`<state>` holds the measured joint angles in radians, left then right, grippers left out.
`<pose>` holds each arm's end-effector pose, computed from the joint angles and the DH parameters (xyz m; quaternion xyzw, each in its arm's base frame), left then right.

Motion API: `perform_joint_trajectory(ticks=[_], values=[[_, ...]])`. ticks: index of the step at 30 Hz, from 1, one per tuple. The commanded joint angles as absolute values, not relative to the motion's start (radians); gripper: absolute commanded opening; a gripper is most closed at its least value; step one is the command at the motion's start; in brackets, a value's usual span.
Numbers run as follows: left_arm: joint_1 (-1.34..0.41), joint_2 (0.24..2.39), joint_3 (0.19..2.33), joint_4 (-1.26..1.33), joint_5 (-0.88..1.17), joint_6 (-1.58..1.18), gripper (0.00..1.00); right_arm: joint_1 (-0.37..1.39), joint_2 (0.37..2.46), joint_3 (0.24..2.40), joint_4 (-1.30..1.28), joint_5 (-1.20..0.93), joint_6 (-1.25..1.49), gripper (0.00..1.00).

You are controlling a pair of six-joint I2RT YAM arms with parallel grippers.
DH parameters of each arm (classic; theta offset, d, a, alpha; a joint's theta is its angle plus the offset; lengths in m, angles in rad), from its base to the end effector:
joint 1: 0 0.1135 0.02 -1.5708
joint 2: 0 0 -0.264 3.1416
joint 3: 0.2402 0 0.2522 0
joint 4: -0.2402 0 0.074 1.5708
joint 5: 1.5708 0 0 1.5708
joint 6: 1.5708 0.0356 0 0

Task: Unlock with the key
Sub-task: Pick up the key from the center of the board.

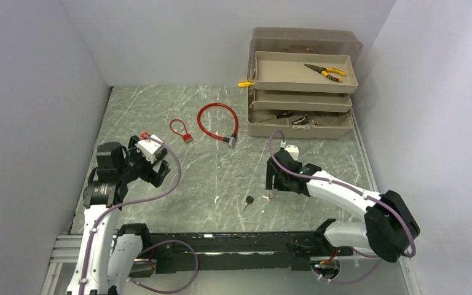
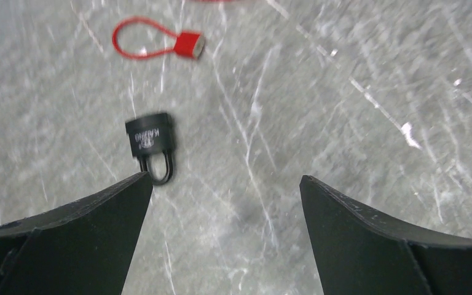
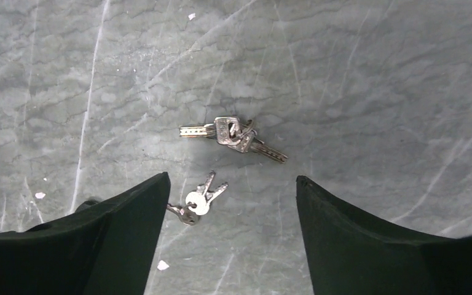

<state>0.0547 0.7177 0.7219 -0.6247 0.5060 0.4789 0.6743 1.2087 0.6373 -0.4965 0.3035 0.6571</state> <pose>0.1521 -0.0090 0.2870 0.2932 0.8175 -0.0979 0.4859 0.1762 0.1272 0.1838 0.0294 0.9577 0.0367 0.2839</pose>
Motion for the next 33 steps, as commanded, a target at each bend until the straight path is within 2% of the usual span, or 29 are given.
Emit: perform_joint_trajectory(ticks=[1, 10, 13, 22, 25, 28, 33], values=[[0.055, 0.697, 0.724, -0.569, 0.666, 0.524, 0.99, 0.679, 1.252, 0.628, -0.394, 0.258, 0.688, 0.74], [0.055, 0.742, 0.752, -0.547, 0.677, 0.495, 0.99, 0.677, 1.341, 0.643, -0.346, 0.275, 0.676, 0.59], [0.055, 0.742, 0.754, -0.536, 0.672, 0.496, 0.99, 0.676, 1.365, 0.653, -0.348, 0.281, 0.673, 0.49], [0.054, 0.734, 0.732, -0.516, 0.697, 0.511, 0.99, 0.676, 1.378, 0.665, -0.373, 0.324, 0.655, 0.32], [0.054, 0.737, 0.735, -0.513, 0.702, 0.503, 0.99, 0.675, 1.380, 0.703, -0.415, 0.349, 0.643, 0.34], [0.055, 0.736, 0.732, -0.519, 0.715, 0.508, 0.99, 0.675, 1.353, 0.733, -0.448, 0.372, 0.630, 0.47], [0.053, 0.738, 0.741, -0.526, 0.725, 0.520, 0.99, 0.660, 1.338, 0.748, -0.455, 0.380, 0.617, 0.53]])
